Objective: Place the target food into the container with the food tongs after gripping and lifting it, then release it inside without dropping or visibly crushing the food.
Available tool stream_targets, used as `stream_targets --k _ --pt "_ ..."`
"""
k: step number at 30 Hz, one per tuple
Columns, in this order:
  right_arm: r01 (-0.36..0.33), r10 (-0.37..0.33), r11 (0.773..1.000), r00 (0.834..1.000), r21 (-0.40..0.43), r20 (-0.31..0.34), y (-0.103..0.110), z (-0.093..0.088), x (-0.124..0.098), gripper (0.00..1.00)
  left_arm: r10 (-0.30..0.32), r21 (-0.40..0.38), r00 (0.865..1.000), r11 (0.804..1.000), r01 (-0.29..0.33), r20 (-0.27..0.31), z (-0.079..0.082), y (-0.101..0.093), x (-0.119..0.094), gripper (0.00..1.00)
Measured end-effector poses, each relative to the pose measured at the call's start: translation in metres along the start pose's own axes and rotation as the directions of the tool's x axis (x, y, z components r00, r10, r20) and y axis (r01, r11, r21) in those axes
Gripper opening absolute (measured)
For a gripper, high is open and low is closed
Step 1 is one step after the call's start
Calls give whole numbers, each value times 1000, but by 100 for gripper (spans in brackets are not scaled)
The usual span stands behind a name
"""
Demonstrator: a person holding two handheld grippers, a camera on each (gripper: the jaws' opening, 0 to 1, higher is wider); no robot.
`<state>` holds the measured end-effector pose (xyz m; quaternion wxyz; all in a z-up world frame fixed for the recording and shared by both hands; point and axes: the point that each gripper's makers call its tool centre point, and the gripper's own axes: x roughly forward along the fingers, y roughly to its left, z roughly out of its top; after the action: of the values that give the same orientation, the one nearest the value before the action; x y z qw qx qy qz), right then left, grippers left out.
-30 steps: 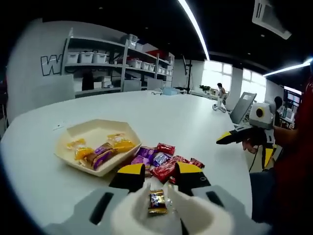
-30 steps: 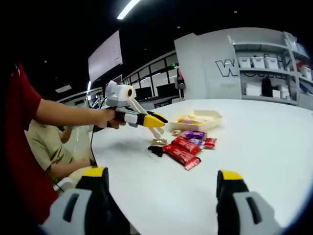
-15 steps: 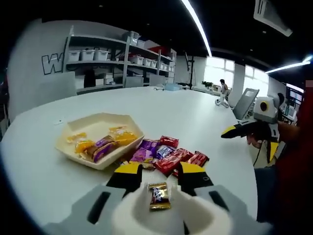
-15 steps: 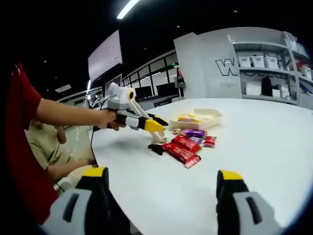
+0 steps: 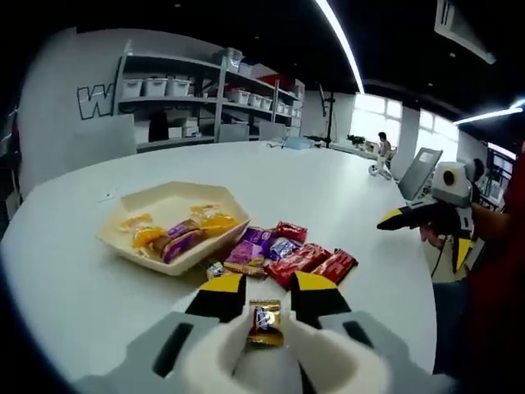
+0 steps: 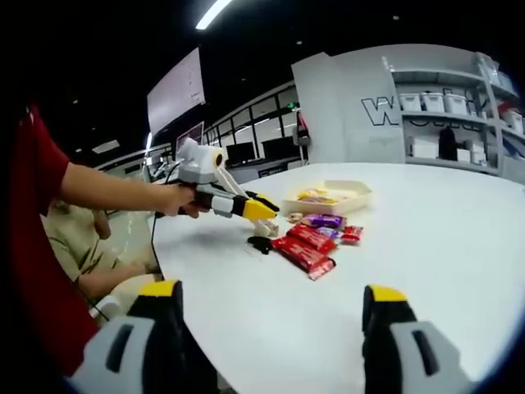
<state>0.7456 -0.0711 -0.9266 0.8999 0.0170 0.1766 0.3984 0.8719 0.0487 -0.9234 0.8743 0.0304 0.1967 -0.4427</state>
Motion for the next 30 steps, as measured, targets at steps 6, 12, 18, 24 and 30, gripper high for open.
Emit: stream_targets --k 6,12,18,24,30 --pt "-3 3 1000 1000 -4 -7 2 -2 0 89 11 6 1000 1000 -12 27 10 5 -5 21" --pt "-1 1 1000 1000 -2 1 1 1 0 90 16 9 999 1000 -17 37 19 8 -7 21" --pt "-2 2 1000 1000 -6 -2 1 1 -1 90 22 11 999 1000 -23 42 26 15 -6 21" --pt "9 -9 1000 1000 -5 4 -4 4 -4 89 33 13 998 999 -34 46 31 20 -5 21" --pt "18 -18 1000 1000 -5 5 -7 4 -6 89 36 3 998 999 -36 55 40 28 -2 21"
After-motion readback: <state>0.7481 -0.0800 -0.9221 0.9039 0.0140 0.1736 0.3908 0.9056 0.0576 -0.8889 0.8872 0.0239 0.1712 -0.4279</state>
